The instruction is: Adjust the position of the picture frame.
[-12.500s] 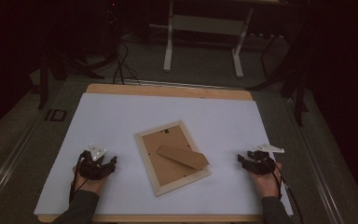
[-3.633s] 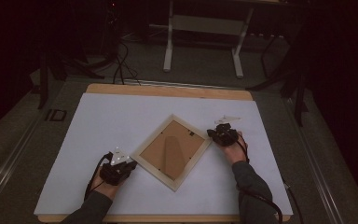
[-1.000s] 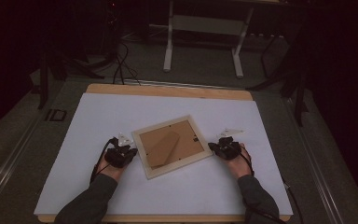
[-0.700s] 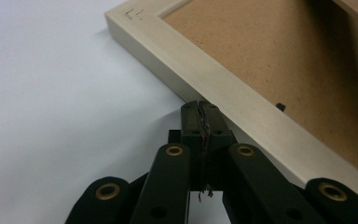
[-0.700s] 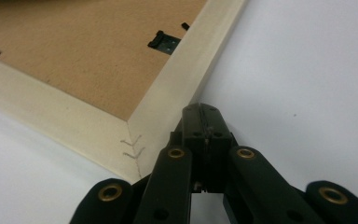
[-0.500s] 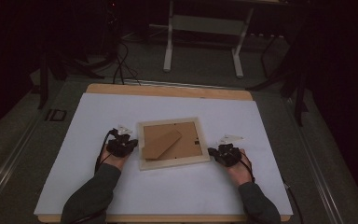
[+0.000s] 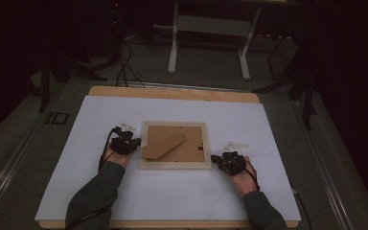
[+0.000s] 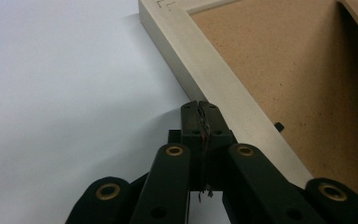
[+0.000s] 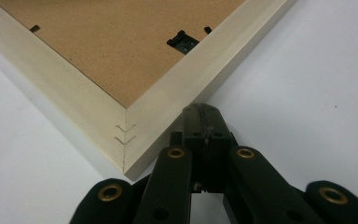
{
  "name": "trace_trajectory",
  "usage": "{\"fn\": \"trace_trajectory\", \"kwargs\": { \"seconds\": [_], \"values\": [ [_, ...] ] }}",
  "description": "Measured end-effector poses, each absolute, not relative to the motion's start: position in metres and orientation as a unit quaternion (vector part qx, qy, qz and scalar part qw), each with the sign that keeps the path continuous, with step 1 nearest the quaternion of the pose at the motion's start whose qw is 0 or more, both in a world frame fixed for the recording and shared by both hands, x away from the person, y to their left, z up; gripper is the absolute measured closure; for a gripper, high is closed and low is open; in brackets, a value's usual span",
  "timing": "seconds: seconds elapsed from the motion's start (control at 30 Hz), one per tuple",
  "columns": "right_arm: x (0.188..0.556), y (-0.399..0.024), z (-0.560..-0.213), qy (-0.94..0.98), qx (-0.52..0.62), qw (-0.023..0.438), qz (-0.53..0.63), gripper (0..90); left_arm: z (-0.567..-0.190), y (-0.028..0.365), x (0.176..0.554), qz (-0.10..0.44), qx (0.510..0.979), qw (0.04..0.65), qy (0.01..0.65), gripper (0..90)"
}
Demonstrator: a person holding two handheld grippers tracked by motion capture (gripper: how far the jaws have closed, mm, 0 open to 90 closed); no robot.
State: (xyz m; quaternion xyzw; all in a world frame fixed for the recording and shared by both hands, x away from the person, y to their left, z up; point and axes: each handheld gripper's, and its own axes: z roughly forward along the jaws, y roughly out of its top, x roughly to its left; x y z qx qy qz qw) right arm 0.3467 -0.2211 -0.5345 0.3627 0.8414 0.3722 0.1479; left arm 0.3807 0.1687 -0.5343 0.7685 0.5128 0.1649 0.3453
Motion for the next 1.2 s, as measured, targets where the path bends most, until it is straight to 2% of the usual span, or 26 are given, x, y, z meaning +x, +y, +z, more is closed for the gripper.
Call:
{"fn": "trace_trajectory", "kwargs": {
  "seconds": [0.43,0.8,1.2],
  "values": [
    [0.347,-0.217,-0.536,0.833,0.376,0.152,0.377,89.9,-0.536,0.168,0.382,0.165,0.753,0.354,0.53,90.0],
    [0.354,-0.217,-0.535,0.829,0.386,0.146,0.377,89.8,-0.538,0.179,0.343,0.133,0.772,0.373,0.498,90.0],
    [0.368,-0.213,-0.535,0.817,0.414,0.142,0.376,90.0,-0.539,0.176,0.339,0.139,0.758,0.376,0.514,90.0]
  ]
}}
